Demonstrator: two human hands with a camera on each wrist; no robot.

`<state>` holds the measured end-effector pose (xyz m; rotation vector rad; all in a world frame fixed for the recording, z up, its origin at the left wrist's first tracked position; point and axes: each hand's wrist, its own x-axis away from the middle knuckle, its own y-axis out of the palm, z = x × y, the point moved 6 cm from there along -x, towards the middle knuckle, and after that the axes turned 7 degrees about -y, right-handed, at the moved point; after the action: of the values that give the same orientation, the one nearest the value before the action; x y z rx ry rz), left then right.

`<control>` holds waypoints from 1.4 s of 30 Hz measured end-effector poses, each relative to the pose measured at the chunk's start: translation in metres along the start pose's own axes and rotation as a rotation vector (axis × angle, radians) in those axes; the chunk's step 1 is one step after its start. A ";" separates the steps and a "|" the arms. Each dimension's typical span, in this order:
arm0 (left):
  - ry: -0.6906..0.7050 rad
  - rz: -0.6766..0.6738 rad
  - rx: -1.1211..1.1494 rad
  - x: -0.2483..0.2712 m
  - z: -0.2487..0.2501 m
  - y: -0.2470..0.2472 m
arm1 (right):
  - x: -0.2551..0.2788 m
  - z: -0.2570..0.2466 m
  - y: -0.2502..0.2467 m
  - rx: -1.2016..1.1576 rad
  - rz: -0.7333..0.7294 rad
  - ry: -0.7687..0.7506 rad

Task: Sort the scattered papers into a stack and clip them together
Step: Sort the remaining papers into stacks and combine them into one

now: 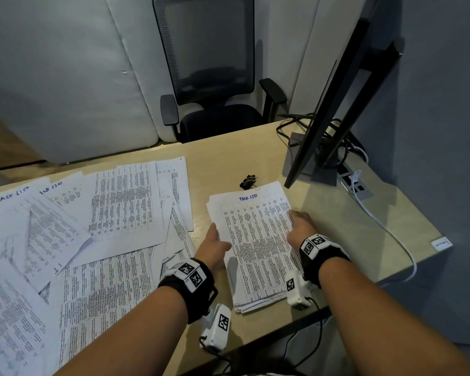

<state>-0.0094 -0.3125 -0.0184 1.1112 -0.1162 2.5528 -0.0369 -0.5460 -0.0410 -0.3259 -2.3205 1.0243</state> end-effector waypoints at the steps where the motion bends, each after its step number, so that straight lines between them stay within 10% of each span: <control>1: -0.019 0.015 0.007 0.000 -0.001 -0.001 | 0.000 0.000 -0.001 0.011 0.001 -0.003; 16: -0.188 0.088 -0.061 -0.044 -0.034 -0.040 | -0.004 0.005 0.028 0.175 -0.051 0.233; 21: -0.175 0.166 -0.041 -0.009 -0.013 -0.054 | 0.014 -0.054 0.016 -0.180 0.021 -0.108; 32: 0.587 0.263 0.270 0.049 0.094 -0.094 | 0.056 -0.166 -0.057 -0.779 0.199 -0.575; 42: 0.546 0.321 0.036 0.040 0.093 -0.080 | 0.042 -0.146 -0.031 -0.808 0.188 -0.445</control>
<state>0.0577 -0.2462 0.0689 0.3926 -0.1156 3.0550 0.0160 -0.4617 0.0779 -0.6886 -3.0849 0.1765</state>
